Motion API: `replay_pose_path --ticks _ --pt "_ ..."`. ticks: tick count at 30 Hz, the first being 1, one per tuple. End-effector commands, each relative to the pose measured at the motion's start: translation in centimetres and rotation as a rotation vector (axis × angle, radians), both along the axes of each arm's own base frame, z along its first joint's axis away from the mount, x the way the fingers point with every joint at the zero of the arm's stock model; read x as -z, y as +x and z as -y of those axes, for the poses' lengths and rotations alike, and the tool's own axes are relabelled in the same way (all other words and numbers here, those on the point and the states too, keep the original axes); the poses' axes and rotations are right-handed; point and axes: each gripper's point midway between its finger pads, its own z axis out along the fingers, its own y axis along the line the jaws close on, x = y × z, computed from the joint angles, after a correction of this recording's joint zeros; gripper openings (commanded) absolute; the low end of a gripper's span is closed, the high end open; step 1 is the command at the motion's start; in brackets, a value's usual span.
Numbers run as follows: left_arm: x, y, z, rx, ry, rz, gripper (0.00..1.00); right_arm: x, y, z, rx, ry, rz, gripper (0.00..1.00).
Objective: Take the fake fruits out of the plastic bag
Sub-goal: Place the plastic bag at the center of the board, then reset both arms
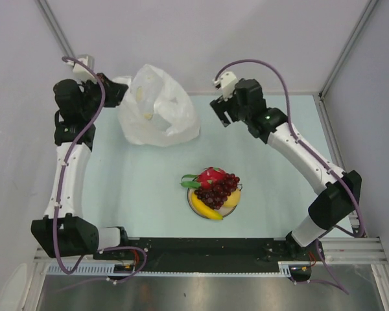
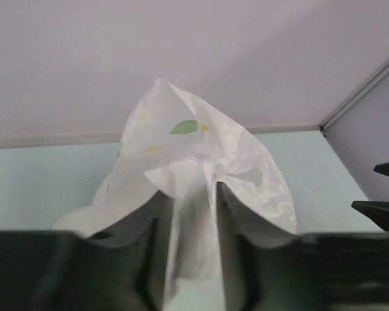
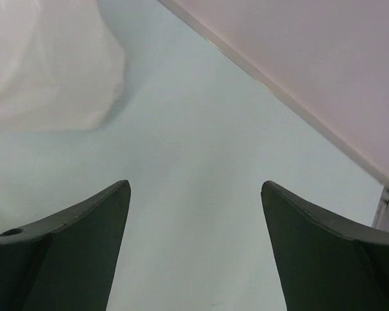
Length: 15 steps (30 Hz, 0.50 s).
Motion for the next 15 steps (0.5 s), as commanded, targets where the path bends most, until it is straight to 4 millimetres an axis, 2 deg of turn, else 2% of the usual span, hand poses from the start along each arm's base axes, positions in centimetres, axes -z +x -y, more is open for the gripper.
replay_pose_path --ticks 1,2,3,5,6,7,9,10,11,14,15 --pt "-3.8 -0.7 -2.1 -0.111 0.035 0.087 0.57 0.0 1.0 5.4 0.179 0.155 -0.067 0.89" --pt "-3.6 -1.2 -2.3 -0.126 0.04 0.082 0.72 1.6 1.3 7.9 0.282 0.145 -0.085 0.89" --pt "-3.3 -1.9 -2.4 -0.132 0.045 0.075 1.0 1.5 0.8 9.2 0.323 0.152 -0.077 0.9" --pt "-3.4 -4.5 -2.4 -0.144 0.072 0.105 1.0 2.3 -0.2 11.4 0.397 0.123 -0.082 0.96" --pt "-3.3 -5.4 -2.4 -0.143 0.087 0.115 1.0 3.6 -1.0 12.5 0.433 0.1 -0.107 0.98" --pt "-3.7 -7.4 -2.3 -0.148 0.104 0.147 1.0 3.7 -2.1 13.5 0.462 0.081 -0.121 1.0" --pt "-3.2 -9.3 -2.4 -0.152 0.149 0.148 1.0 4.5 -3.5 15.5 0.524 0.062 -0.145 1.0" --pt "-2.6 -10.1 -2.4 -0.15 0.176 0.142 1.0 4.2 -4.7 16.1 0.522 0.068 -0.149 1.0" --pt "-2.9 -11.5 -2.1 -0.142 0.189 0.161 1.0 4.3 -5.2 16.3 0.522 0.073 -0.154 1.0" --pt "-0.3 -13.4 -1.8 -0.117 0.213 0.079 1.0 4.9 -6.5 17.6 0.56 0.109 -0.169 1.0" --pt "1.2 -14.0 -1.8 -0.113 0.208 0.016 1.0 5.1 -6.7 18.0 0.565 0.121 -0.173 1.0"
